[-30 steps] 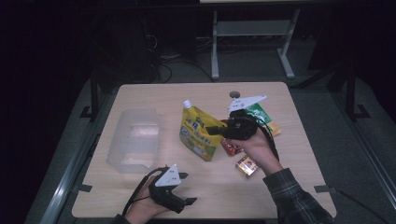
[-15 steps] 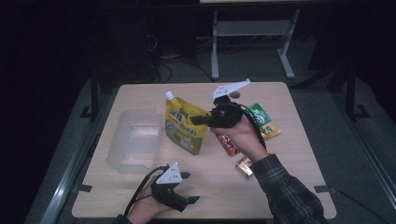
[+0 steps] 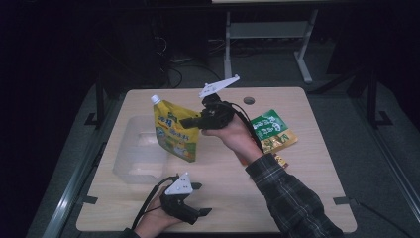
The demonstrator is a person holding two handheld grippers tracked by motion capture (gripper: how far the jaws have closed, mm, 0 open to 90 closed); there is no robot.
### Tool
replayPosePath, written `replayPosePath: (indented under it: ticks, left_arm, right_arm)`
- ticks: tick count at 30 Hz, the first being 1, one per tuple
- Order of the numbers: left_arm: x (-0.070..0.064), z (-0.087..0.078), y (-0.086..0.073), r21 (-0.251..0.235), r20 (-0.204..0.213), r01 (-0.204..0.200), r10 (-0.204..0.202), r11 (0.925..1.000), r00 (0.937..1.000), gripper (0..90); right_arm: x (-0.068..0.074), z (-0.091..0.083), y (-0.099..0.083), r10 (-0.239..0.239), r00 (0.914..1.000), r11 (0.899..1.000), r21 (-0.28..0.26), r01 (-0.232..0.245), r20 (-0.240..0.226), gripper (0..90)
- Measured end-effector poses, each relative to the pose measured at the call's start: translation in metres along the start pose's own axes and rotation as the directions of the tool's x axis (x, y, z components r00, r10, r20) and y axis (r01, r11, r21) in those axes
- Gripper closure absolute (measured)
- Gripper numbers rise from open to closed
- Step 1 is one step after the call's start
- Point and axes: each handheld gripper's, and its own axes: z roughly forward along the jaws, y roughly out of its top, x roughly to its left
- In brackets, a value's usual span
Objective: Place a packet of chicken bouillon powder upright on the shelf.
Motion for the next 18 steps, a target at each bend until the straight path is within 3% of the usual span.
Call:
replayPosePath:
  ticks: [4, 9, 18]
  left_arm:
    - [0.0, 0.001, 0.0, 0.005, 0.004, -0.017, 0.017, 0.9998, 0.9999, 15.3]
    - [-0.002, 0.003, -0.001, 0.002, 0.011, 0.001, -0.002, 1.0, 0.9999, 15.3]
    - [-0.001, 0.003, -0.001, 0.006, 0.017, -0.01, 0.01, 0.9999, 0.9998, 15.3]
  right_arm:
    - [0.004, 0.014, 0.006, -0.002, 0.9999, 1.0, 0.001, 0.003, -0.017, 90.0]
    - [0.01, 0.031, 0.015, -0.012, 0.9993, 1.0, 0.009, 0.012, -0.036, 90.0]
    - [0.02, 0.064, 0.025, -0.025, 0.9969, 0.999, 0.029, 0.027, -0.075, 90.0]
